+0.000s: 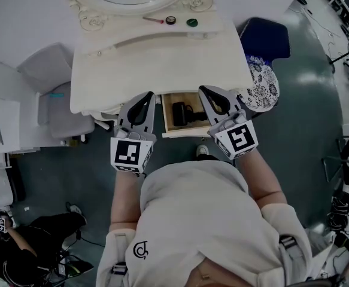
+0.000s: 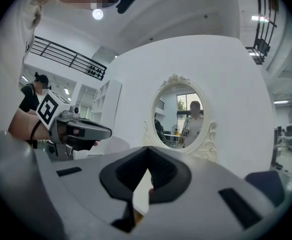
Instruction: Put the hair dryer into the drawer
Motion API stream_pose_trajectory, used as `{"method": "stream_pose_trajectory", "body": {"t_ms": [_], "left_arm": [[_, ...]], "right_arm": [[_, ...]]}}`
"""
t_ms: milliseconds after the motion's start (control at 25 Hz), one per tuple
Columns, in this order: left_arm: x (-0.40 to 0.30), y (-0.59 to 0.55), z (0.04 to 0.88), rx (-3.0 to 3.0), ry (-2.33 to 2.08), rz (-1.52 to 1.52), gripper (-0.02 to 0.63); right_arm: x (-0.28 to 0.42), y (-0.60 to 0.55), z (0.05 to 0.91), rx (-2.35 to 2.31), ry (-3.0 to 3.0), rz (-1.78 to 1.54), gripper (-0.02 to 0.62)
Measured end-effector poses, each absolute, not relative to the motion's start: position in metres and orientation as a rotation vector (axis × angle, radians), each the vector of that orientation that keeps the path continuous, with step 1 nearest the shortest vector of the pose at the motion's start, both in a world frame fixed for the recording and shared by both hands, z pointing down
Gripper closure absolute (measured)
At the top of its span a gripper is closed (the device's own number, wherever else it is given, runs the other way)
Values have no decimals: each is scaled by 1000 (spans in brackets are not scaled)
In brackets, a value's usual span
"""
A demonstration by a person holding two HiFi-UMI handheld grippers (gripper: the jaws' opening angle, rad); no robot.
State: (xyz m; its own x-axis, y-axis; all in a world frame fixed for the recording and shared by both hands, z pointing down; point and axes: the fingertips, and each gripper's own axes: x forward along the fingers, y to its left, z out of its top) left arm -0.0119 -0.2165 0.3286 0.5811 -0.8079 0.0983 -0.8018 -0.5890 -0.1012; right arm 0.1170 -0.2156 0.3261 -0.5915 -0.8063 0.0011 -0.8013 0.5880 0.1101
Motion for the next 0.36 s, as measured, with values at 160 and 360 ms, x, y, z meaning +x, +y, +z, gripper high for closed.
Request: {"method": "stream_pose_trajectory", "body": {"t_ms": [160,360], "left_arm": [[-8,-215,327,-2752,1378,-204,592],[-15,-213,340,-2763,1379,-239,592]], "right_arm": [[116,-215,327,1391,-2755,-142,591],[112,-215,330,1382,-2763,-124,591]]}}
